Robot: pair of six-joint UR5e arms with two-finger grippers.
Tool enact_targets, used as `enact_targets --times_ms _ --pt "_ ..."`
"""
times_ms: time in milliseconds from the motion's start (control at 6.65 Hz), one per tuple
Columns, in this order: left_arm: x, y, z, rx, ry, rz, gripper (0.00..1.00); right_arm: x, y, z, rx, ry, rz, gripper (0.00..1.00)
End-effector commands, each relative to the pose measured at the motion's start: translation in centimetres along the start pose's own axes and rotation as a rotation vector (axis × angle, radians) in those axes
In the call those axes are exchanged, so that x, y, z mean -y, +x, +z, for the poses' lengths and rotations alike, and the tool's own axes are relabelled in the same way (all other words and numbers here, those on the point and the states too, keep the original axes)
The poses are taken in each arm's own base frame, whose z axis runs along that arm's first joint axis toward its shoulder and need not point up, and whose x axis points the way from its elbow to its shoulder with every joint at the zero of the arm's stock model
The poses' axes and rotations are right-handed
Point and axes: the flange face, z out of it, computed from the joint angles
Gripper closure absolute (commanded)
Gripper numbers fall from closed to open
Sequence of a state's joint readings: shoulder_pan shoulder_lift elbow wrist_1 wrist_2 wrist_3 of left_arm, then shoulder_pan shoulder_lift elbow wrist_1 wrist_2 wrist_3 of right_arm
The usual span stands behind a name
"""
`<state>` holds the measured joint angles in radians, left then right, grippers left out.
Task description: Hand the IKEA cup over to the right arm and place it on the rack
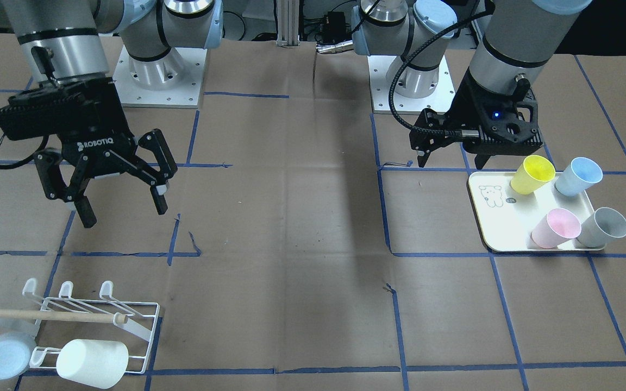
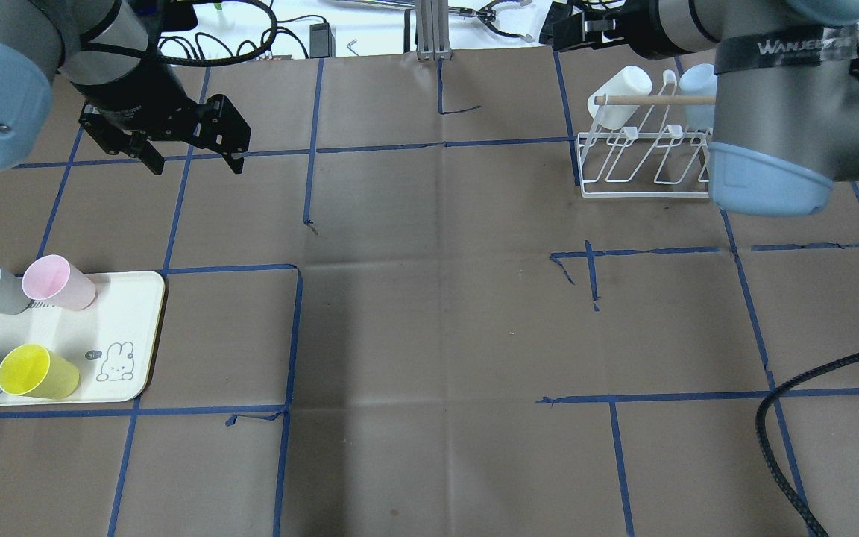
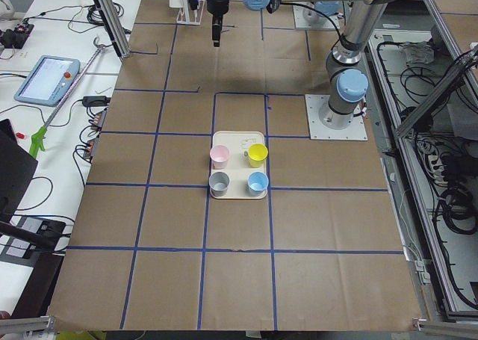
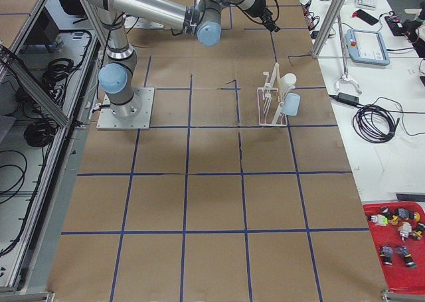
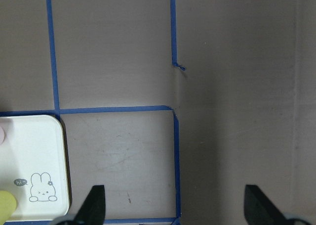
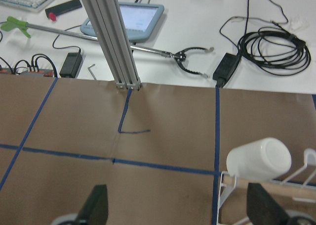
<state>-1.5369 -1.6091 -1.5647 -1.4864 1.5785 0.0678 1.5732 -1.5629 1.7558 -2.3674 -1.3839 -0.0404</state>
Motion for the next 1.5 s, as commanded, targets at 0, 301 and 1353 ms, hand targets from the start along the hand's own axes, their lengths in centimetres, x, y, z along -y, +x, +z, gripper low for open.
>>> enact_targets --times_ms 0,301,1353 --pt "0.0 -0.1 0.0 0.000 0.000 0.000 0.00 -4.2 -1.2 -4.3 -0.001 -0.291 0.062 0.00" --pt "0.0 -0.1 0.1 0.000 -0.002 -0.002 0.00 -7.8 -1.0 -8.1 -0.100 -0.444 0.066 0.00" --pt "0.1 0.0 0.0 -0.002 0.000 0.000 0.00 -7.6 -0.9 -7.1 -0.098 -0.472 0.076 0.00"
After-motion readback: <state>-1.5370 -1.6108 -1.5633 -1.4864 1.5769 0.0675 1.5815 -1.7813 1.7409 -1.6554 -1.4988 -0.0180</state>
